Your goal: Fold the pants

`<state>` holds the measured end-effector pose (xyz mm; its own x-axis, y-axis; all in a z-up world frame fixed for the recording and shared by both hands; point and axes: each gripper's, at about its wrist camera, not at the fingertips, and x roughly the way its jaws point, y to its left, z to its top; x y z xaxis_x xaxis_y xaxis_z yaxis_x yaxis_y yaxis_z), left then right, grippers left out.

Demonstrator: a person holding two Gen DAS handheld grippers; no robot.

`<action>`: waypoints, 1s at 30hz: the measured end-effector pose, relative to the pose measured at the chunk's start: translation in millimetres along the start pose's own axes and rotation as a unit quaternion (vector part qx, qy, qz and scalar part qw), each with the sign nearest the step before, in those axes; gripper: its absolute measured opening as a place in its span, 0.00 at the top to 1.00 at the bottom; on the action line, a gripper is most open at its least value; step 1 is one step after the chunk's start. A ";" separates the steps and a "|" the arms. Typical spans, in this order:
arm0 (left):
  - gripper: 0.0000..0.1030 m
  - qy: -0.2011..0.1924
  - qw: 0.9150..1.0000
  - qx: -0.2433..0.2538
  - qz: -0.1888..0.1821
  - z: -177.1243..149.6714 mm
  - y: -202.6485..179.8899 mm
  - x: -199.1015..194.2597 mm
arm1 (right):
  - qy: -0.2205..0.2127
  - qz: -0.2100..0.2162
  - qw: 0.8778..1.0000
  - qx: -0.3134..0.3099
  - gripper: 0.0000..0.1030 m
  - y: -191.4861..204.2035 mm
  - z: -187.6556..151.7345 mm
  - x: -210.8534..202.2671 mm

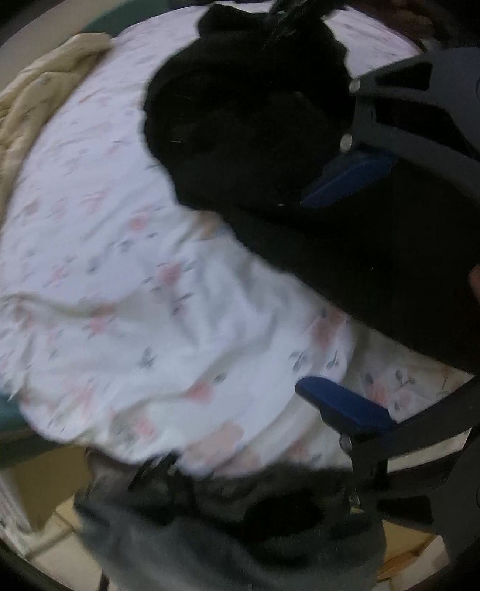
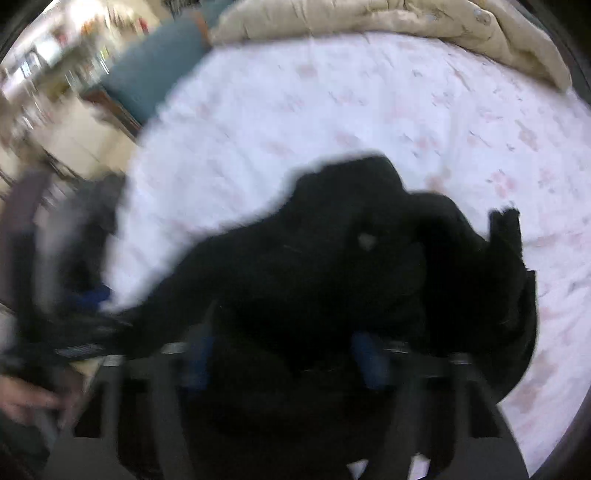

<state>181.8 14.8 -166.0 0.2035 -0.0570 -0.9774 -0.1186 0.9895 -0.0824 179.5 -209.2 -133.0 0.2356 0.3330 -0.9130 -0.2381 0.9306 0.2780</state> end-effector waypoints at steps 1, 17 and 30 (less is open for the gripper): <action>0.46 0.013 1.000 0.007 -0.009 -2.4 -3.3 6.0 | 0.006 0.000 1.000 0.012 0.84 -8.6 1.6 -1.0; 0.96 -0.058 0.997 -0.020 0.055 26.4 9.4 -46.4 | -0.003 0.268 0.961 -0.062 0.94 45.3 -79.1 -106.5; 0.28 -0.072 0.994 0.066 -0.053 -1.0 -35.1 -101.1 | 0.059 0.237 0.970 -0.005 0.09 32.3 -123.7 -80.7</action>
<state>164.4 -14.3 -64.5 0.3467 -0.1513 -0.9257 0.0368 0.9883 -0.1477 36.2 -224.8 -87.2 -0.0121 0.7029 -0.7112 -0.3025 0.6754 0.6726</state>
